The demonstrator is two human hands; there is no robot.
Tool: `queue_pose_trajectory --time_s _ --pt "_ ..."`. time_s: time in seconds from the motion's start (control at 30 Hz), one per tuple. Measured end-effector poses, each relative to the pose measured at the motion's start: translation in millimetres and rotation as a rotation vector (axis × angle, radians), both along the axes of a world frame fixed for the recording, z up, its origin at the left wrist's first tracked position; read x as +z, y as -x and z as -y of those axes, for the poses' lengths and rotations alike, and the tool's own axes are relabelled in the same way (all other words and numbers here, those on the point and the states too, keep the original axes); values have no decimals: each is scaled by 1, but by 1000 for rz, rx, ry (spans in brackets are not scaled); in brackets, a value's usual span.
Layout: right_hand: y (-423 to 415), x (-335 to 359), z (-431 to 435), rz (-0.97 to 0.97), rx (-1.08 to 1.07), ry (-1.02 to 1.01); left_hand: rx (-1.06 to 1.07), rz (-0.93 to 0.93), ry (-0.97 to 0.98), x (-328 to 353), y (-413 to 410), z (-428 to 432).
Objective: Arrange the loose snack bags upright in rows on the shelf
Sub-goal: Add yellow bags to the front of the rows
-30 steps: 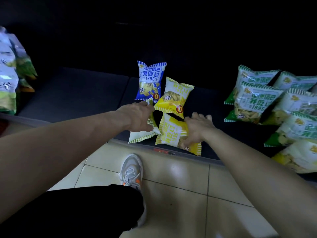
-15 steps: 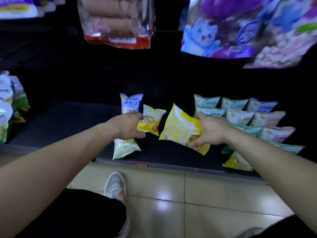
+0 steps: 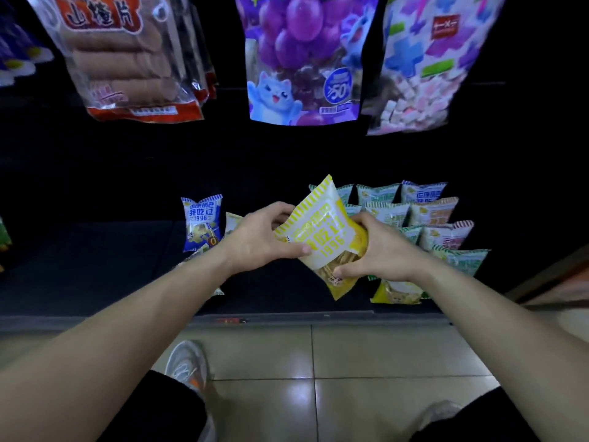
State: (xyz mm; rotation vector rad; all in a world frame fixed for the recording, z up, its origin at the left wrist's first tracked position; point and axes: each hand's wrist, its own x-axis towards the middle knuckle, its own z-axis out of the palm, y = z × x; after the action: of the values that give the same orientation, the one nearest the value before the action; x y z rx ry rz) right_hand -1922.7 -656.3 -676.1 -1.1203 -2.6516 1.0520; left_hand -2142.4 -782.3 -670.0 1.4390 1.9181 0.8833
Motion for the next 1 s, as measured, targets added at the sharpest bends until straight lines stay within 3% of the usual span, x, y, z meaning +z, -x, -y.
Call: queue_pose_trajectory --time_s 0.27,0.43,0.53,0.73,1.0 --pt "-9 -26 -22 61 -36 54 -14 -59 51 -14 -20 -43" --pt "-34 -48 -55 468 -65 -105 -11 -363 197 -56 -13 -79" --pt "-43 -54 -72 585 -56 -117 -14 -442 288 -83 -10 -101" --pt "-51 -59 -110 556 -58 -234 -72 -469 363 -134 -18 -141" --pt "-70 -96 -131 625 -143 -16 -91 -407 409 -179 -32 -184"
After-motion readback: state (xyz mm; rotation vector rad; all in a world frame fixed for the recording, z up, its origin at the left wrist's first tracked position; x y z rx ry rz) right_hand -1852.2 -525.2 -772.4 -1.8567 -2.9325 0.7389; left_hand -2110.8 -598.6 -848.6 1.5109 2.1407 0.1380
